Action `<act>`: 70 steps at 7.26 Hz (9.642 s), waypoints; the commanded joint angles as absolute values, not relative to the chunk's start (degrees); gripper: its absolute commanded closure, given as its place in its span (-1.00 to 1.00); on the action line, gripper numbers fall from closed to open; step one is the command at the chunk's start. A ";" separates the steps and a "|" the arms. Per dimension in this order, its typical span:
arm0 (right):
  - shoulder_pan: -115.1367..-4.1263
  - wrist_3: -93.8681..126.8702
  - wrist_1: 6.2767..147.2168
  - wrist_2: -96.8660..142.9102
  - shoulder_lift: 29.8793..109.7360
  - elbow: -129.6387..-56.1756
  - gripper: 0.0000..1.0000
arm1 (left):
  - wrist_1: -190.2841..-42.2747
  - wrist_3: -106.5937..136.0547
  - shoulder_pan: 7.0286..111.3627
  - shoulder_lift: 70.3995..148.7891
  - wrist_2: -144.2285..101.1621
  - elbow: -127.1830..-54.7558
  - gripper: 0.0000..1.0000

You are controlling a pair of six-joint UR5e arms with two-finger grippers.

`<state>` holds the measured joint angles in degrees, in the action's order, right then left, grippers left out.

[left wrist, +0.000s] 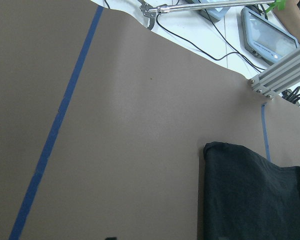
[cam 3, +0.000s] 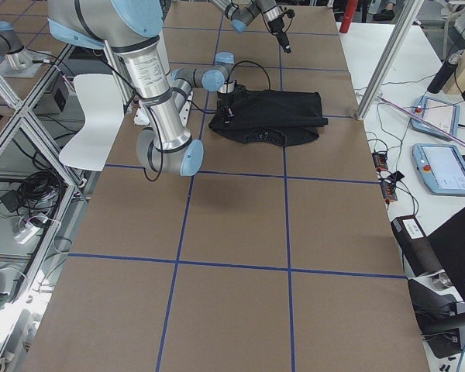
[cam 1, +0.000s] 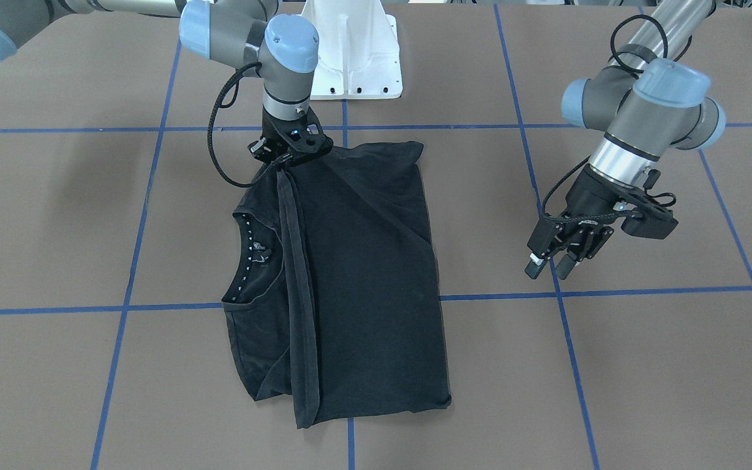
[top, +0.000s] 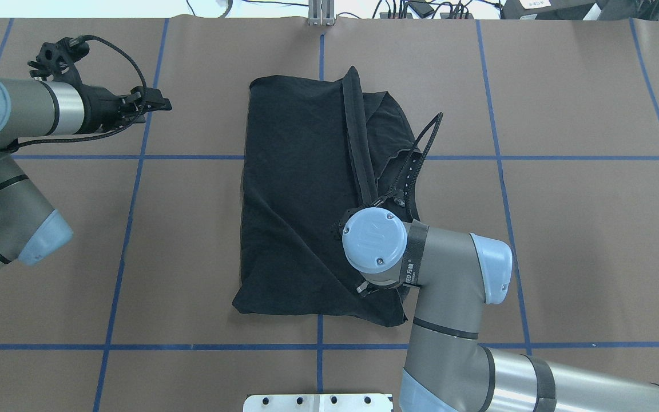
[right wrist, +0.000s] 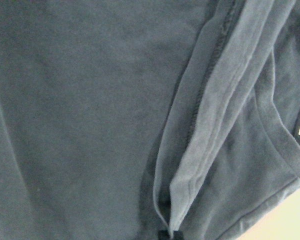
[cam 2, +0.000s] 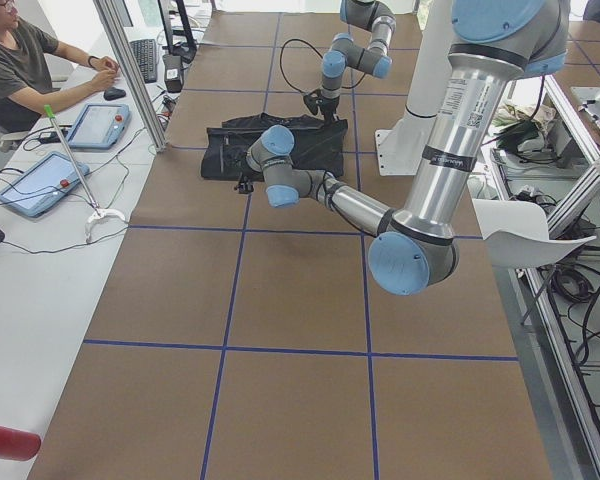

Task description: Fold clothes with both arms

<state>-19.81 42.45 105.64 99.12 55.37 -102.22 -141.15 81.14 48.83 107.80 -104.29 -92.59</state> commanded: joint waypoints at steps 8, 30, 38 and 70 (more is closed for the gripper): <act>-15.11 68.03 107.84 97.83 65.74 -113.55 -1.00 | -139.84 81.30 48.87 108.19 -104.24 -94.13 -0.46; -24.87 51.06 113.88 95.71 63.63 -110.53 -1.00 | -139.83 81.21 48.87 107.84 -104.33 -94.48 -0.46; -24.95 48.70 113.55 93.69 52.47 -94.85 -1.00 | -139.83 81.21 48.87 107.58 -104.41 -94.13 -0.46; -29.74 108.30 97.28 102.66 59.11 -103.42 -0.99 | -139.83 81.21 48.78 107.67 -104.50 -94.40 -0.46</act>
